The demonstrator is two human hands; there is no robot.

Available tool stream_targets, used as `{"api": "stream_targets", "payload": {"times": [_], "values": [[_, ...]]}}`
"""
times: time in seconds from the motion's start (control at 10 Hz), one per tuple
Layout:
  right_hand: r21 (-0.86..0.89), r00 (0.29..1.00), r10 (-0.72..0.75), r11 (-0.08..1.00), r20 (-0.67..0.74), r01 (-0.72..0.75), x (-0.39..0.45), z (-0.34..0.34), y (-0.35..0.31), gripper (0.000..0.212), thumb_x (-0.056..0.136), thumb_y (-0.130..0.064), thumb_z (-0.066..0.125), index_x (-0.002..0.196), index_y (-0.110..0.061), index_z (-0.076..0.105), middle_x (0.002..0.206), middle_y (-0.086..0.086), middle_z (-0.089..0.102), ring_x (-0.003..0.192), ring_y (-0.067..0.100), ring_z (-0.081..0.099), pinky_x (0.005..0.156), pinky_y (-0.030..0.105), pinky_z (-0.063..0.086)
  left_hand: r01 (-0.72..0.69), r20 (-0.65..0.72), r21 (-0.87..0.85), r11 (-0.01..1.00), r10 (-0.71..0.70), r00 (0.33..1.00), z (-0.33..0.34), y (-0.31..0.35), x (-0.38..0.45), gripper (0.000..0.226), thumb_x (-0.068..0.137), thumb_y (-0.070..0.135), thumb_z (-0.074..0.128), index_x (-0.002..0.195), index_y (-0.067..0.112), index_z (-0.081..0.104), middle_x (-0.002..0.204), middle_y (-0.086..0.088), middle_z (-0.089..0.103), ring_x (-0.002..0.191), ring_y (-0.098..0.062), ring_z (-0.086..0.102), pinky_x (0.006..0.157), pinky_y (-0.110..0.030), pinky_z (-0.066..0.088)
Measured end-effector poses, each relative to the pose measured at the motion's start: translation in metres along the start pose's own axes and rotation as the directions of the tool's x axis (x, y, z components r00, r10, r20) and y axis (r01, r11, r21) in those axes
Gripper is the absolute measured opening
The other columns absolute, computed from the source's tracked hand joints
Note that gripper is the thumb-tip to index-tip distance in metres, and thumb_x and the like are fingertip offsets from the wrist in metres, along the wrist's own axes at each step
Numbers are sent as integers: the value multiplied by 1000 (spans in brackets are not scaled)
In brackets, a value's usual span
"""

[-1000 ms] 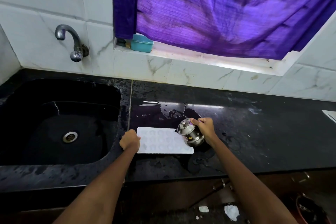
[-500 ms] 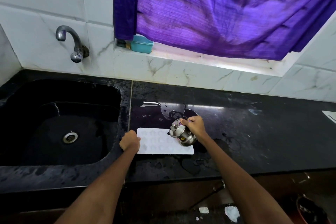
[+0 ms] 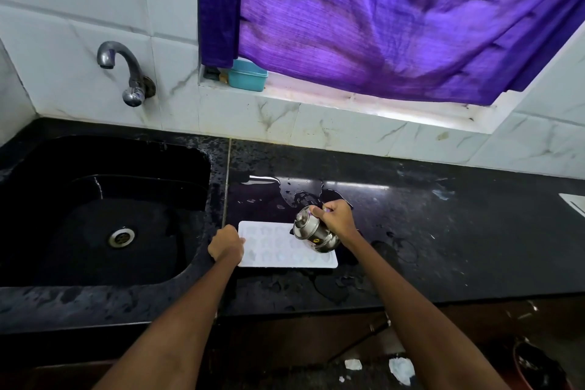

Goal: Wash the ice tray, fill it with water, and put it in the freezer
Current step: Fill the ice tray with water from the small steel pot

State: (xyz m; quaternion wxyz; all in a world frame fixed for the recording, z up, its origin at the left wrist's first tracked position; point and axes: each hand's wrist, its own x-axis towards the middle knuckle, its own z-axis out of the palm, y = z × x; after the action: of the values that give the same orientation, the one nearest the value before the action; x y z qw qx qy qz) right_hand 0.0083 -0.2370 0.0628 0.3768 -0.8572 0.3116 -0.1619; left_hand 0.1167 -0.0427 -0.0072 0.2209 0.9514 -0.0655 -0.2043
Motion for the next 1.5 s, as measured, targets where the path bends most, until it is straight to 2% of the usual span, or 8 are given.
{"api": "stream_targets", "payload": {"times": [0.3,0.4,0.5,0.6,0.7,0.9,1.1,1.5], "values": [[27,1000,3,1000,-9,-3,-1,1,2,59,79,-15,72,42,-18,26,44,-1,24,44,11,22,47,23,21,-16,0,-2,1000,16,1000,0,-1,-1,32,91,25,62,118,7,63,123,-15,62,115,-33,59,90,-41,50],[104,997,64,993,-30,-61,-2,3,7,57,79,-11,71,42,-18,28,45,-1,25,45,11,23,49,25,23,-19,-2,-4,1000,19,1000,-1,-1,-2,32,92,25,62,118,7,63,123,-15,62,115,-33,59,90,-41,50],[195,991,119,975,-58,-106,1,4,9,60,79,-10,71,39,-20,28,38,-9,26,44,10,25,48,25,23,-18,-5,1,1000,18,1000,0,-2,-2,32,92,25,62,117,6,63,123,-15,63,115,-33,60,90,-41,50],[234,992,114,967,-52,-99,4,3,2,59,80,-10,70,39,-20,29,35,-13,26,40,5,27,44,20,25,-17,-3,4,1000,17,1000,0,-2,-2,32,91,25,62,117,6,63,123,-15,62,114,-33,60,90,-41,50],[218,996,80,974,-45,-68,7,2,-7,59,80,-8,70,39,-20,29,30,-12,26,33,3,26,38,13,23,-18,-1,2,1000,18,1000,-1,0,-2,33,91,25,62,118,6,63,123,-15,62,114,-33,60,90,-41,51],[98,1000,20,995,4,-20,2,13,-15,55,79,-14,71,43,-17,29,45,0,27,45,13,25,51,26,25,-20,4,-3,1000,21,1000,-1,-2,-2,32,91,26,62,117,6,63,122,-15,63,113,-33,61,89,-41,51],[-8,1000,-23,1000,16,23,-7,21,-15,62,79,-17,72,42,-19,23,42,-3,22,43,11,21,47,25,20,-14,8,-12,1000,14,1000,-1,-2,-1,32,91,25,62,116,7,64,123,-15,63,114,-33,60,91,-41,51],[-16,999,-34,999,28,34,-7,23,-20,61,80,-17,72,42,-18,24,42,-2,24,43,12,22,47,25,21,-7,9,-7,1000,7,1000,0,-2,1,33,91,26,62,119,7,63,126,-15,61,116,-33,59,92,-41,50]]}}
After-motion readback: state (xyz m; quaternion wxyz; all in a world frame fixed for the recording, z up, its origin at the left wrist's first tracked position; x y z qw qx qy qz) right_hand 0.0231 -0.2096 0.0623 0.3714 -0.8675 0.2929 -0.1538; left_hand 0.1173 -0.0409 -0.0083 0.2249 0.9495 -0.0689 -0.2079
